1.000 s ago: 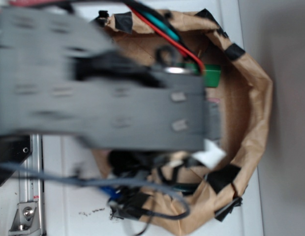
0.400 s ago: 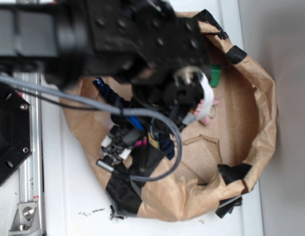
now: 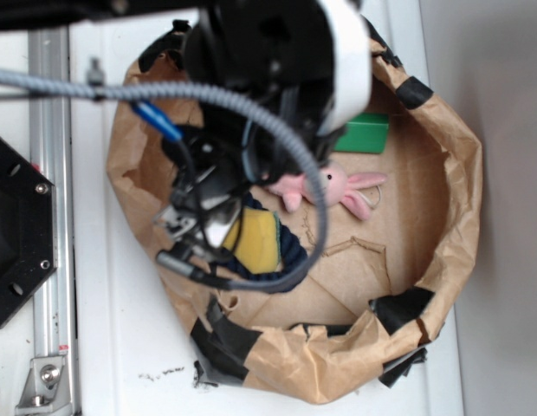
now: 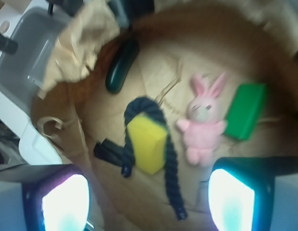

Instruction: Grab the green sponge.

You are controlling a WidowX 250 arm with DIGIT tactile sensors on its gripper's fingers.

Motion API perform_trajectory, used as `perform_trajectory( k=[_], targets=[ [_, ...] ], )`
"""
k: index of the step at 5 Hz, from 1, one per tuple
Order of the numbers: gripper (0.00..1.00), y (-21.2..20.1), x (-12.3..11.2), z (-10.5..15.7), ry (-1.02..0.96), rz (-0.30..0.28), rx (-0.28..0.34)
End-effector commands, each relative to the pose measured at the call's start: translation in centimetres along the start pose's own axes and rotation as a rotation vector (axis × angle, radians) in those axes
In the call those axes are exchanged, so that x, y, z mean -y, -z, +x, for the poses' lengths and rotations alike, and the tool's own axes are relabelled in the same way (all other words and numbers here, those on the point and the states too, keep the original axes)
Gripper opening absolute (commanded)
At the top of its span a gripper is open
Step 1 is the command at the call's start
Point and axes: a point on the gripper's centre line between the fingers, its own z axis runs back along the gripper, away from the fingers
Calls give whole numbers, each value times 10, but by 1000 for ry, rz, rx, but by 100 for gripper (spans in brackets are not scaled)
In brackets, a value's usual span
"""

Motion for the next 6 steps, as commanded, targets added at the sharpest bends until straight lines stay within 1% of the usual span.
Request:
perform_trajectory(
  k=[1,2,3,4,5,6],
  targets=[
    [100,48,-17,16,6,-5,-58],
    [100,71,-7,14,48,-4,-101],
    [100,84,14,8,110,-8,-132],
    [100,98,23,2,119,-1,-161],
    [100,118,21,0,111,-18,-205],
    [100,129,26,-3,126,-28,-221]
  ],
)
